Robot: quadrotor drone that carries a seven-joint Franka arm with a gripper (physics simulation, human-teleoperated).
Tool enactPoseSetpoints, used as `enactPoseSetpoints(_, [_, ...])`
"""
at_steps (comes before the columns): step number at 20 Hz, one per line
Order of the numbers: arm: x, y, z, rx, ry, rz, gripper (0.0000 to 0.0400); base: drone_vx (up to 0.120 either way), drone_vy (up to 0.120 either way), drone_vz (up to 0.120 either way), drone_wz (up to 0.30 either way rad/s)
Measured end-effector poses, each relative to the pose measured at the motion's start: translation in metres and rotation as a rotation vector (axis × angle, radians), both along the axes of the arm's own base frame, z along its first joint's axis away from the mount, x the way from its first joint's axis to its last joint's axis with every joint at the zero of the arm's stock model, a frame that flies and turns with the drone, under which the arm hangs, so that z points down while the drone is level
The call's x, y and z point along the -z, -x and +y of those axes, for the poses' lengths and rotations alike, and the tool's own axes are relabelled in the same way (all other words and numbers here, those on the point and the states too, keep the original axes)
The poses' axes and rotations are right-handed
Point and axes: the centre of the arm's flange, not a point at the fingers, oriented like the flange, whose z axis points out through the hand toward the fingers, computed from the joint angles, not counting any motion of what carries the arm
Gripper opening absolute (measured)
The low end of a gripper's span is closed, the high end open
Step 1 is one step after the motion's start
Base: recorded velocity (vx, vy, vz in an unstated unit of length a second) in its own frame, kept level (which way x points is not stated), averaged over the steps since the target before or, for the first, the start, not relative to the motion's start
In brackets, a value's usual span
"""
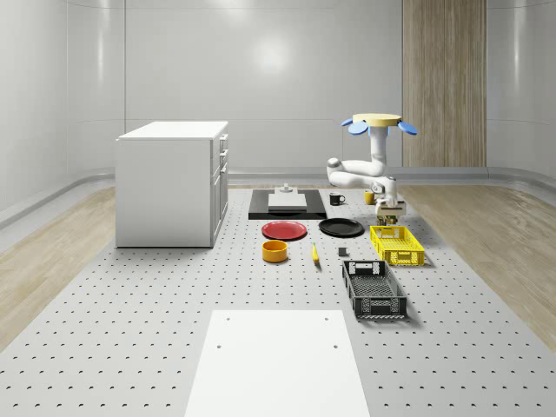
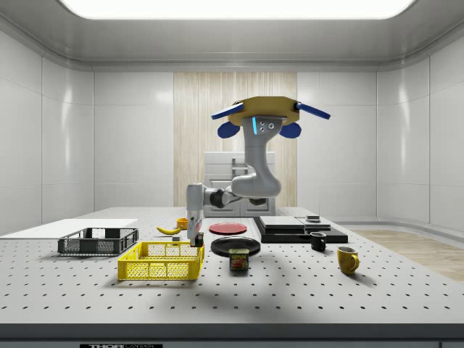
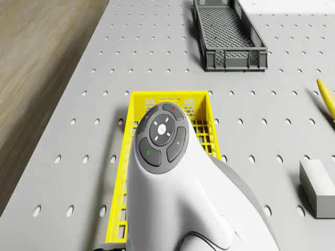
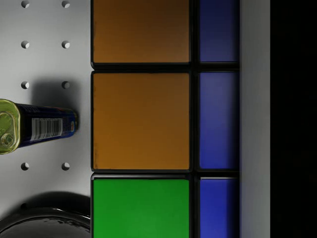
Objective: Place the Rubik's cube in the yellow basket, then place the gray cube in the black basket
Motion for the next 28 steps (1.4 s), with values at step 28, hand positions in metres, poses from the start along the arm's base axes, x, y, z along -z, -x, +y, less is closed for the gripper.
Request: enactPoseSetpoints(28, [-0.052,0.0,0.0,0.004,0.0,-0.001,0.0325,0.056,0.0,0.0,0.0])
